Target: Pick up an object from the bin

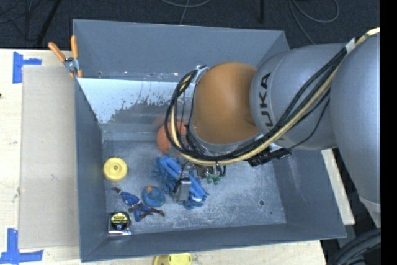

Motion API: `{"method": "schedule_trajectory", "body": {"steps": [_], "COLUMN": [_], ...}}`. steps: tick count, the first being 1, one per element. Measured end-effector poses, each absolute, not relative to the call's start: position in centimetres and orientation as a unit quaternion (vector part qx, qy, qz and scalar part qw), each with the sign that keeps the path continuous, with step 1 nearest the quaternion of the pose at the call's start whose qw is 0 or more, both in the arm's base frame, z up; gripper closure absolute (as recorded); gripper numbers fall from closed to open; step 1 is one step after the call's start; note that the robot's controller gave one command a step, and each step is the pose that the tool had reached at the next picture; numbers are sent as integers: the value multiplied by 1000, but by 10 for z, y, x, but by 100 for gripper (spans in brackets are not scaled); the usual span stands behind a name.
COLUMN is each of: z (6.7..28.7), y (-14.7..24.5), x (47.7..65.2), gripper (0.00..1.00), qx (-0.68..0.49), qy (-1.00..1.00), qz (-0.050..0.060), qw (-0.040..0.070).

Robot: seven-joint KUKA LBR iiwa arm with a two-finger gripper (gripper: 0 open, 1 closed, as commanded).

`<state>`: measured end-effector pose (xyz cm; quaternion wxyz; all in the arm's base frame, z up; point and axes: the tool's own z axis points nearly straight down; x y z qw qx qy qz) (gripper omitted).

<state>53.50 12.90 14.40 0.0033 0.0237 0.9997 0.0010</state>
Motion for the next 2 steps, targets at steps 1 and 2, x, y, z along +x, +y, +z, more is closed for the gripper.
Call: {"method": "schedule_trajectory", "body": {"steps": [1, 2], "z": [109, 109], "y": [114, 114], "x": [535, 535], "gripper": [100, 100], "qx": [11, 11], "qy": [1000, 1000], "qz": [0, 0], "qw": [0, 0]}}
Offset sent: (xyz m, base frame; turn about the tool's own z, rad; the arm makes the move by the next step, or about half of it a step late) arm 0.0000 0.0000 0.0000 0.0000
